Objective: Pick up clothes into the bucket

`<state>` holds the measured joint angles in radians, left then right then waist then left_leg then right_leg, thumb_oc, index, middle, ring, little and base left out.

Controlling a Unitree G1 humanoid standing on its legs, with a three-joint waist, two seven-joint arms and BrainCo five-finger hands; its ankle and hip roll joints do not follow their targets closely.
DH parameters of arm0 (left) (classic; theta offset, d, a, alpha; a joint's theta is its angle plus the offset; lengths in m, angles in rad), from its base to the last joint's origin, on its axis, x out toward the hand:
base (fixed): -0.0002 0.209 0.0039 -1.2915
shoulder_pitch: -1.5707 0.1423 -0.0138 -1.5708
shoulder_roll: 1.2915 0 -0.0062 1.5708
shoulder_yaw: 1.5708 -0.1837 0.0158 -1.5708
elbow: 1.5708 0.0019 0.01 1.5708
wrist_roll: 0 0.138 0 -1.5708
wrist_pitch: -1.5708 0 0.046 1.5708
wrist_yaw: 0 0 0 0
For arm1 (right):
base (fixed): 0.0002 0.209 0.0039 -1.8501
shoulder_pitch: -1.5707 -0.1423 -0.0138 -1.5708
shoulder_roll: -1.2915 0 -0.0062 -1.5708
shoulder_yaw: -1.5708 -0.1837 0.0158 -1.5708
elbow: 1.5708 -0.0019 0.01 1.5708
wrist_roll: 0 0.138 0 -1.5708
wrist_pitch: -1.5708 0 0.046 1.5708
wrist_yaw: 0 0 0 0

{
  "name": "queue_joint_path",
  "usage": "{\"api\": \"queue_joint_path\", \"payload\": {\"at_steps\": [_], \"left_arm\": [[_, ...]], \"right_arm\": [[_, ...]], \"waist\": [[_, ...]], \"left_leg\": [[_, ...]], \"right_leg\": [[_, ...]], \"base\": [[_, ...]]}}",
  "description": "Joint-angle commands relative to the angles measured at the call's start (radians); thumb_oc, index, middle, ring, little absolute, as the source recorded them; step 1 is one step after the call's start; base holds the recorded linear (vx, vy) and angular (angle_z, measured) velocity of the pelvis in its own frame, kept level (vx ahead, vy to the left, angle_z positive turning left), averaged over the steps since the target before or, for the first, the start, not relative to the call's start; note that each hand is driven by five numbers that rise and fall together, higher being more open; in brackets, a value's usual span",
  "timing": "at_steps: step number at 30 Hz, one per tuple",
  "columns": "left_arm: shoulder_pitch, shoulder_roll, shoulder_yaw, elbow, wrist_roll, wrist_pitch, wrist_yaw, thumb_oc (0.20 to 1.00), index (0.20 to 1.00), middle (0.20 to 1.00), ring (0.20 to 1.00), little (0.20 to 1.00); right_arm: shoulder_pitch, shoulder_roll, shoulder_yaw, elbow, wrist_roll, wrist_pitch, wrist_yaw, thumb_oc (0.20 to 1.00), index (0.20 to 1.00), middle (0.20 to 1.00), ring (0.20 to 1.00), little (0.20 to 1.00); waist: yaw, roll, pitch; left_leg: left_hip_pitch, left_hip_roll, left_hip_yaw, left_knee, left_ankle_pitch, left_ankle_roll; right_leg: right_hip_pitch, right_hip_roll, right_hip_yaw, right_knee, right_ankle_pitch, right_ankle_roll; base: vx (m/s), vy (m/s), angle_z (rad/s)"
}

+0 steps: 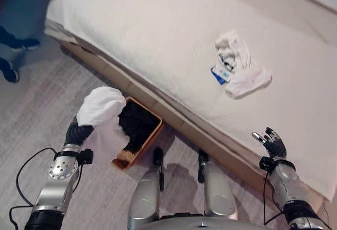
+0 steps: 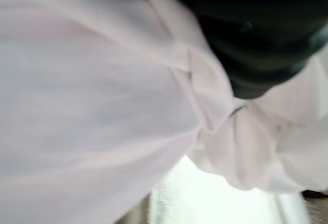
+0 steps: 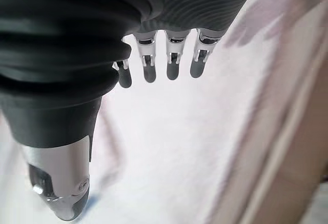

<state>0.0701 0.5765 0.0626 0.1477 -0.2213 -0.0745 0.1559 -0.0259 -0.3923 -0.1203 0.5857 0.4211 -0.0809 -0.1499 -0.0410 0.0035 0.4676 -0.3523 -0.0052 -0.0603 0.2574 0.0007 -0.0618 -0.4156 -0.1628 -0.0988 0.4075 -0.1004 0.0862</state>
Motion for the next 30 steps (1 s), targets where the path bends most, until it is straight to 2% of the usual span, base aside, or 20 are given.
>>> {"api": "queue_joint_path", "payload": {"at_steps": [1,2,5,8,10,11,12,13,17,25,30], "left_arm": [[-0.078,0.005,-0.006,0.12,0.14,-0.024,0.132,0.2,0.2,0.2,0.2,0.2],[-0.081,0.005,-0.007,0.122,0.14,-0.025,0.133,0.2,0.2,0.2,0.2,0.2],[-0.188,0.002,-0.059,0.264,0.196,-0.004,0.237,0.2,0.2,0.2,0.2,0.2],[-0.262,0.029,-0.097,0.358,0.246,0.02,0.284,0.2,0.2,0.2,0.2,0.2],[-0.324,0.07,-0.116,0.405,0.252,0.039,0.321,0.2,0.2,0.2,0.2,0.2],[-0.331,0.083,-0.117,0.399,0.255,0.046,0.332,0.2,0.2,0.2,0.2,0.2],[-0.332,0.083,-0.117,0.399,0.255,0.047,0.332,0.2,0.2,0.2,0.2,0.2],[-0.359,0.114,-0.114,0.412,0.264,0.062,0.348,0.2,0.2,0.2,0.2,0.2],[-0.431,0.16,-0.112,0.434,0.252,0.079,0.39,0.2,0.2,0.2,0.2,0.2],[-0.505,0.24,-0.091,0.52,0.236,0.092,0.473,0.2,0.2,0.2,0.2,0.2],[-0.514,0.273,-0.068,0.551,0.216,0.078,0.516,0.2,0.2,0.2,0.2,0.2]], "right_arm": [[-0.02,-0.024,0.05,0.005,-0.028,-0.05,-0.073,1.0,1.0,1.0,1.0,1.0],[-0.021,-0.024,0.049,0.005,-0.028,-0.05,-0.073,1.0,1.0,1.0,1.0,1.0],[-0.054,-0.031,0.076,0.012,-0.021,-0.068,-0.118,1.0,1.0,1.0,1.0,1.0],[-0.071,-0.038,0.095,0.0,-0.005,-0.084,-0.149,1.0,1.0,1.0,1.0,1.0],[-0.077,-0.053,0.105,-0.039,0.015,-0.101,-0.169,1.0,1.0,1.0,1.0,1.0],[-0.07,-0.058,0.11,-0.054,0.016,-0.106,-0.174,1.0,1.0,1.0,1.0,1.0],[-0.071,-0.057,0.109,-0.055,0.016,-0.105,-0.174,1.0,1.0,1.0,1.0,1.0],[-0.067,-0.065,0.116,-0.098,0.016,-0.115,-0.187,1.0,1.0,1.0,1.0,1.0],[-0.088,-0.077,0.13,-0.165,0.023,-0.138,-0.209,1.0,1.0,1.0,1.0,1.0],[-0.127,-0.086,0.179,-0.214,0.027,-0.166,-0.221,1.0,1.0,1.0,1.0,1.0],[-0.132,-0.083,0.206,-0.212,0.026,-0.18,-0.221,1.0,1.0,1.0,1.0,1.0]], "waist": [[-0.026,-0.039,0.011],[-0.025,-0.038,0.01],[-0.035,-0.056,0.052],[-0.044,-0.067,0.052],[-0.059,-0.08,0.052],[-0.062,-0.082,0.052],[-0.062,-0.082,0.052],[-0.07,-0.088,0.052],[-0.079,-0.094,0.052],[-0.081,-0.103,0.052],[-0.08,-0.108,0.052]], "left_leg": [[-0.081,-0.009,-0.003,0.13,-0.06,0.024],[-0.083,-0.009,-0.003,0.131,-0.061,0.024],[-0.158,-0.007,-0.004,0.164,-0.056,0.023],[-0.232,-0.008,-0.008,0.194,-0.055,0.023],[-0.352,-0.018,-0.011,0.27,-0.067,0.027],[-0.368,-0.018,-0.02,0.304,-0.106,0.025],[-0.373,-0.018,-0.02,0.308,-0.108,0.025],[-0.439,-0.02,-0.024,0.353,-0.119,0.026],[-0.557,-0.024,-0.026,0.43,-0.138,0.034],[-0.653,-0.015,-0.026,0.469,-0.15,0.034],[-0.653,-0.012,-0.027,0.461,-0.149,0.032]], "right_leg": [[0.009,-0.007,0.0,-0.057,0.057,0.01],[0.006,-0.007,0.0,-0.055,0.057,0.01],[-0.069,-0.006,0.007,-0.015,0.052,0.006],[-0.139,-0.008,0.007,0.02,0.043,0.003],[-0.244,-0.011,0.017,0.086,0.033,-0.004],[-0.26,-0.007,0.025,0.117,-0.001,0.001],[-0.264,-0.007,0.025,0.12,-0.003,0.001],[-0.326,-0.006,0.033,0.163,-0.01,-0.003],[-0.442,-0.004,0.048,0.23,-0.023,-0.011],[-0.546,0.002,0.053,0.269,-0.033,-0.012],[-0.549,0.0,0.05,0.259,-0.033,-0.009]], "base": [[-0.08,0.021,-0.06],[-0.08,0.026,-0.03],[-0.09,0.019,-0.04],[-0.05,0.024,-0.04],[-0.04,0.029,0.09],[0.04,0.003,0.08],[0.03,0.016,0.05],[-0.04,0.022,0.0],[-0.04,0.022,-0.03],[0.0,0.0,0.0],[0.0,-0.002,-0.01]]}}
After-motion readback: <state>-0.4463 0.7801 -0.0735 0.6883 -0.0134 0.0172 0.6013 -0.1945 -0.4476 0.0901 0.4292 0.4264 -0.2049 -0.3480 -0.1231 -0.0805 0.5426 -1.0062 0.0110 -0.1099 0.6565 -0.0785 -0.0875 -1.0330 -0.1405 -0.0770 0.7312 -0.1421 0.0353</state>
